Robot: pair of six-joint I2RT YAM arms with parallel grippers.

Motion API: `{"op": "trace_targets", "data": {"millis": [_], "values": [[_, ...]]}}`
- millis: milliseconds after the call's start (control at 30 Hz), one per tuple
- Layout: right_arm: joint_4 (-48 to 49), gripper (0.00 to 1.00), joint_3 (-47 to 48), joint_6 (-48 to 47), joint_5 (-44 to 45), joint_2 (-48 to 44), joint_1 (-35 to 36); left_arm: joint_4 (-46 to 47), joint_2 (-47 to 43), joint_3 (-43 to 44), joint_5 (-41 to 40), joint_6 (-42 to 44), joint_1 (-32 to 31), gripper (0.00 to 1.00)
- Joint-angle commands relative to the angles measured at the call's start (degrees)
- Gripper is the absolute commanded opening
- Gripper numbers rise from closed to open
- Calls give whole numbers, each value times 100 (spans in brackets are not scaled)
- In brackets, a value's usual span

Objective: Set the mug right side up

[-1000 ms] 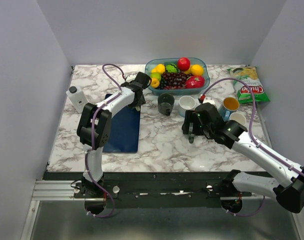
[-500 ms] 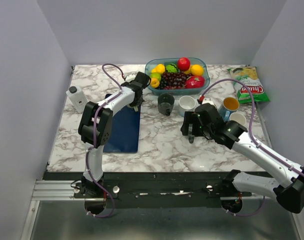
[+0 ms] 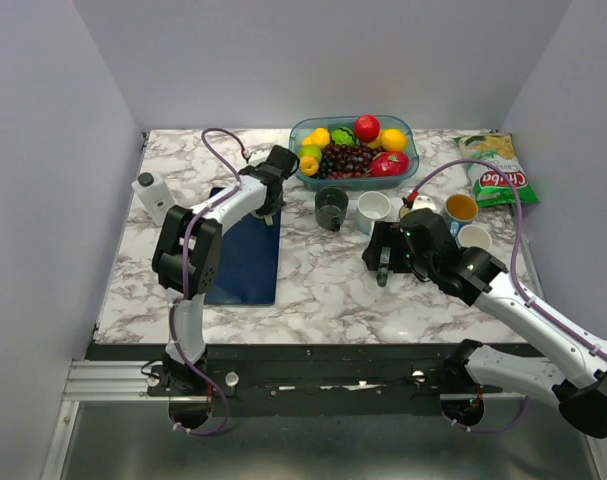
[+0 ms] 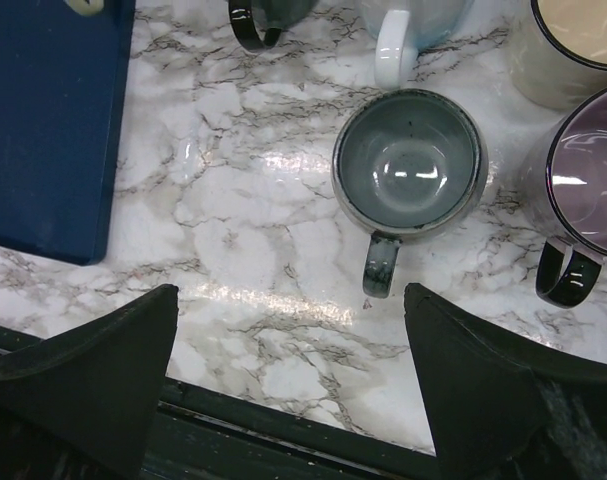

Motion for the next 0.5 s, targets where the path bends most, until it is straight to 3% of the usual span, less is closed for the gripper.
{"op": "trace_targets", "data": {"millis": [0, 233, 467], "values": [[146, 100, -4, 21, -101, -72, -43, 161, -1000, -435, 63, 19, 36, 0], [410, 100, -30, -14, -303, -274, -43, 355, -2371, -858, 897, 116, 45, 0], [866, 100, 145, -41, -795, -388, -43, 1215, -3592, -964, 2643, -111, 45, 0]]}}
